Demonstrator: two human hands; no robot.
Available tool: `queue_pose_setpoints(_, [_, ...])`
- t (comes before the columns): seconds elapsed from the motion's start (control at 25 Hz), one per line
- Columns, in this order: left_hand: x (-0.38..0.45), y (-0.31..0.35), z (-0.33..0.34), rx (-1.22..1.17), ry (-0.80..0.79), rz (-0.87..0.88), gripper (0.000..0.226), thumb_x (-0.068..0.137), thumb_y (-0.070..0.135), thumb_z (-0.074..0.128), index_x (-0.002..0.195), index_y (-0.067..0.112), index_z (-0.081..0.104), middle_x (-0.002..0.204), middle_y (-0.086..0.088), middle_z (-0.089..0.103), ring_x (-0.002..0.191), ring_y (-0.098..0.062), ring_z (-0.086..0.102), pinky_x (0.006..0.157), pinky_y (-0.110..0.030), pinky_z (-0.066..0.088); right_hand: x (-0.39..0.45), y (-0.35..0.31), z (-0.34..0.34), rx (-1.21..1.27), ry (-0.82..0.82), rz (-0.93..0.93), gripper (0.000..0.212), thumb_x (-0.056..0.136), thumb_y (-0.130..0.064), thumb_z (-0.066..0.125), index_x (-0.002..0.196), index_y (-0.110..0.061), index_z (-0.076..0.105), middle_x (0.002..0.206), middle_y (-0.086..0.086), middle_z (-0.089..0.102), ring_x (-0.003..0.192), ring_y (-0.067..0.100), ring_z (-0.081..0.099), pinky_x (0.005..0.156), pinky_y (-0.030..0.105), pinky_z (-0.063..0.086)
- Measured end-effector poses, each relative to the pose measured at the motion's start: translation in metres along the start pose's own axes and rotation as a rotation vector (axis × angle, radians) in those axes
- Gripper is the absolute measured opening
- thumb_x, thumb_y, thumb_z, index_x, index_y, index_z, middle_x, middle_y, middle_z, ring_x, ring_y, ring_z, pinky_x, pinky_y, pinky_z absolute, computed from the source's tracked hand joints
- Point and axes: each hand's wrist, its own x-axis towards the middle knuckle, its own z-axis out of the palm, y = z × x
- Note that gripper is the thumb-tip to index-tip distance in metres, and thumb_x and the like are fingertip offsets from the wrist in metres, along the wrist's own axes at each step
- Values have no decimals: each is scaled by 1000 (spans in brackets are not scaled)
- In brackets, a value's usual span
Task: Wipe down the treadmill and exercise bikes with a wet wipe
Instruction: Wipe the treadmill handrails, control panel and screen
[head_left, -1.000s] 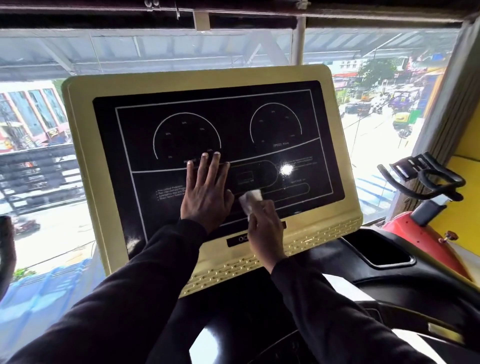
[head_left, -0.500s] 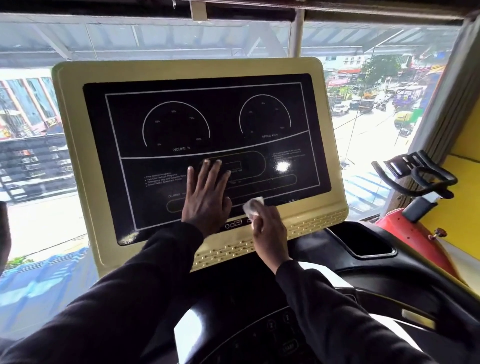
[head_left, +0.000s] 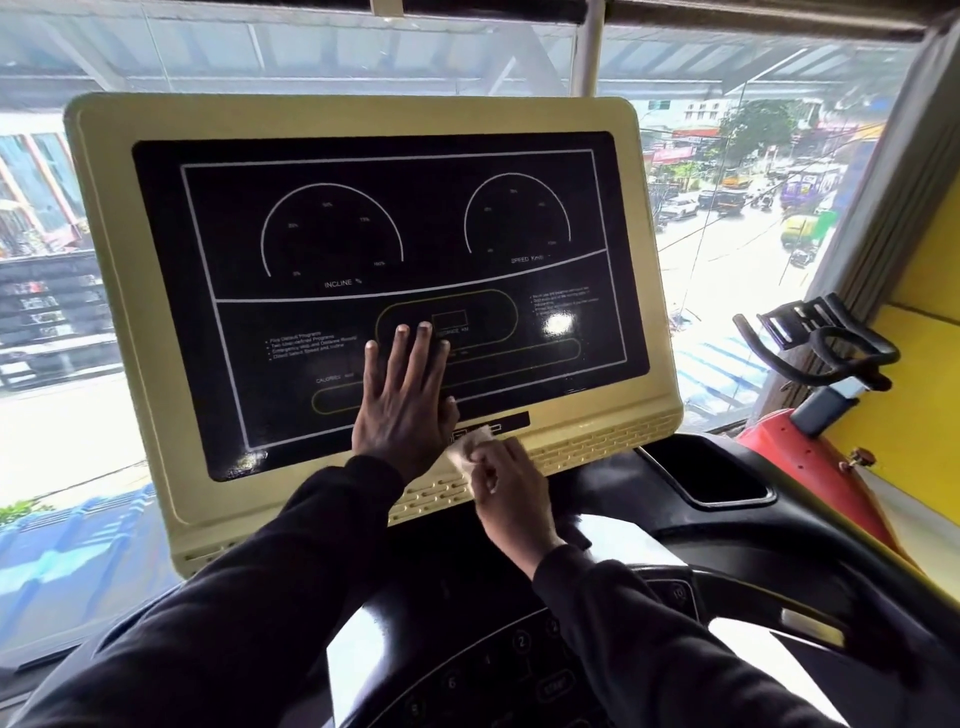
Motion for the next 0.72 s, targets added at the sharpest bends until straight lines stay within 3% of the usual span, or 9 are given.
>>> queue_pose_setpoints(0.12, [-1,1,1,-12,-2,-5,69,93,42,33,153,10,26,163,-15,13,151,-33,9,120,-55,1,-7,-2,-7,-59,-173,-123,30,78,-5,71,92,-30,59,93,-3,61,71,13,63,55,21,48])
queue_pose_setpoints(0.24, [-2,4,0,-5,-9,-6,70,93,44,35,153,10,25,163,-15,13,151,-33,9,120,-54,1,0,13,-21,-108,-196,60,35,82,-6,66,76,-38,54,92,-13,62,76,5,62,62,18,50])
queue_pose_setpoints(0.36, [-2,4,1,7,-10,-15,70,93,45,34,154,10,24,164,-15,12,151,-33,8,120,-54,0,2,23,-27,-50,-64,330,34,83,-7,64,74,-38,52,91,-17,59,80,0,58,72,21,51])
queue_pose_setpoints(0.44, [-3,4,1,13,-10,-21,71,93,45,33,154,10,24,164,-15,11,151,-33,7,120,-54,0,-1,16,-27,-51,-82,238,25,84,-11,66,81,-34,55,94,-18,56,81,-2,56,73,20,50])
queue_pose_setpoints(0.56, [-3,5,1,9,-7,-20,70,93,45,32,153,9,26,163,-15,12,151,-33,8,120,-54,1,-7,9,-27,-51,-255,-37,24,85,-12,66,83,-34,58,94,-18,60,78,-4,57,67,16,49])
queue_pose_setpoints(0.64, [-4,7,0,5,-6,-22,70,93,44,32,153,9,27,163,-15,13,151,-33,9,120,-54,1,5,20,-32,-47,-161,54,28,86,-10,64,80,-36,56,89,-14,61,76,-2,57,65,15,48])
queue_pose_setpoints(0.72, [-3,9,1,6,2,-27,70,92,43,33,153,9,29,163,-15,15,151,-33,10,120,-54,2,16,34,-36,-40,43,248,22,87,-7,60,89,-28,57,93,-7,61,79,6,58,67,20,48])
